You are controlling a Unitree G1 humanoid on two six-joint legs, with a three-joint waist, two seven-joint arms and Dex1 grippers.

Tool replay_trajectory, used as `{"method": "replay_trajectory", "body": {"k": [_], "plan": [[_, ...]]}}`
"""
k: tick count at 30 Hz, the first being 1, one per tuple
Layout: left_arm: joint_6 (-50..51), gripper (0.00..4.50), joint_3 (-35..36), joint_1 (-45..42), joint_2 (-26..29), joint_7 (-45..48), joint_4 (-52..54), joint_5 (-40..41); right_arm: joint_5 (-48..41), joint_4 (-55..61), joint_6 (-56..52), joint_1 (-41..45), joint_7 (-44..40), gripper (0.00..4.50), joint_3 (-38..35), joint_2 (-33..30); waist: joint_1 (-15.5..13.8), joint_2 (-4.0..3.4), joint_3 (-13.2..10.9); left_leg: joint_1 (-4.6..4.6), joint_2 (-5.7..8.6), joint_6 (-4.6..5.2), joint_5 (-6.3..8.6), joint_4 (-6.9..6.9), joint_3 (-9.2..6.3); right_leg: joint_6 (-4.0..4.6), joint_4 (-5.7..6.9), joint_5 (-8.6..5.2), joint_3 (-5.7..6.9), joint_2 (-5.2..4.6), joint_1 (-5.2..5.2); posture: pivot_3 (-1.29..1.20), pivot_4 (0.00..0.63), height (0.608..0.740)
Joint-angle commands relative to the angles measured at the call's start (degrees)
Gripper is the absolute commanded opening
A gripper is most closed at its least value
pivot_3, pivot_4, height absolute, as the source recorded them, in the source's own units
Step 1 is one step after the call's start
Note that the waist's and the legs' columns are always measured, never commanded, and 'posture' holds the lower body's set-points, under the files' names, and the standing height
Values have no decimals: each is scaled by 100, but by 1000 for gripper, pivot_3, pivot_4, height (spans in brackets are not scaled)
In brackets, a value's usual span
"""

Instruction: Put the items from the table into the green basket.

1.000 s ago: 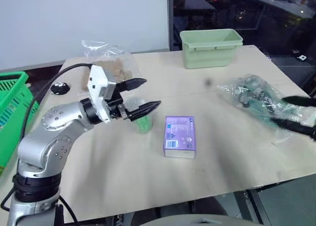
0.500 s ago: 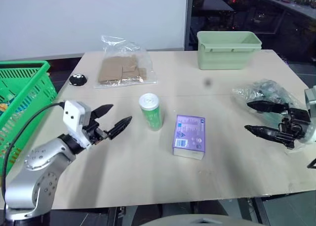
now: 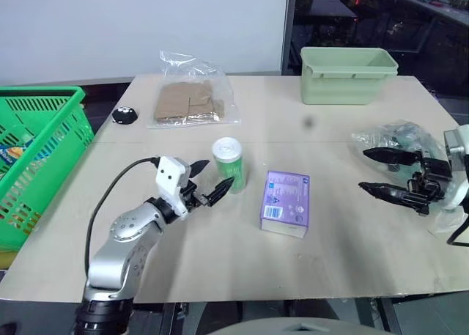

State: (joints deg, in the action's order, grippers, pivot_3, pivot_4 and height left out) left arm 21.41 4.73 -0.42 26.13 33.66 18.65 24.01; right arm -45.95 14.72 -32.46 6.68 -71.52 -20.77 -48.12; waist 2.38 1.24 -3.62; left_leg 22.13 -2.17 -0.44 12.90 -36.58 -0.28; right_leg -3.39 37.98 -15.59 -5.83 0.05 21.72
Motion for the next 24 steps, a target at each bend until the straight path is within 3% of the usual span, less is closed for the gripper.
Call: {"method": "replay_trajectory", "body": {"k": [1,17,21,23,24], "plan": [[-339,4500,-89,-291,-127,-149,-230,-303,-98,134,70,17,37,4432,-153,-59,1,0,0,0,0,0,0,-1,0,0,-1,0,0,0,0,-37,16,740],[-980,4500,-645,-1055,-680,162,-1540,-708,52,46,334,98,99,4432,58,46,20,-9,14,4,1,0,0,-11,-1,-2,1,2,0,3,-1,-49,0,740],[-1172,3264,-642,-1152,-843,32,-1750,-842,43,58,361,65,87,4500,82,72,12,-8,16,7,2,0,0,-13,-4,-3,1,2,1,3,-1,-46,0,740],[-1189,2348,-633,-1161,-904,-9,-1749,-854,19,76,356,38,83,4500,86,79,8,-9,17,9,2,0,0,-13,-5,-3,0,2,1,2,-1,-46,0,740],[-1216,2175,-621,-1151,-924,-56,-1720,-879,6,84,346,29,71,4500,89,80,7,-9,17,10,2,0,0,-13,-6,-3,0,3,1,2,-1,-46,0,740]]}}
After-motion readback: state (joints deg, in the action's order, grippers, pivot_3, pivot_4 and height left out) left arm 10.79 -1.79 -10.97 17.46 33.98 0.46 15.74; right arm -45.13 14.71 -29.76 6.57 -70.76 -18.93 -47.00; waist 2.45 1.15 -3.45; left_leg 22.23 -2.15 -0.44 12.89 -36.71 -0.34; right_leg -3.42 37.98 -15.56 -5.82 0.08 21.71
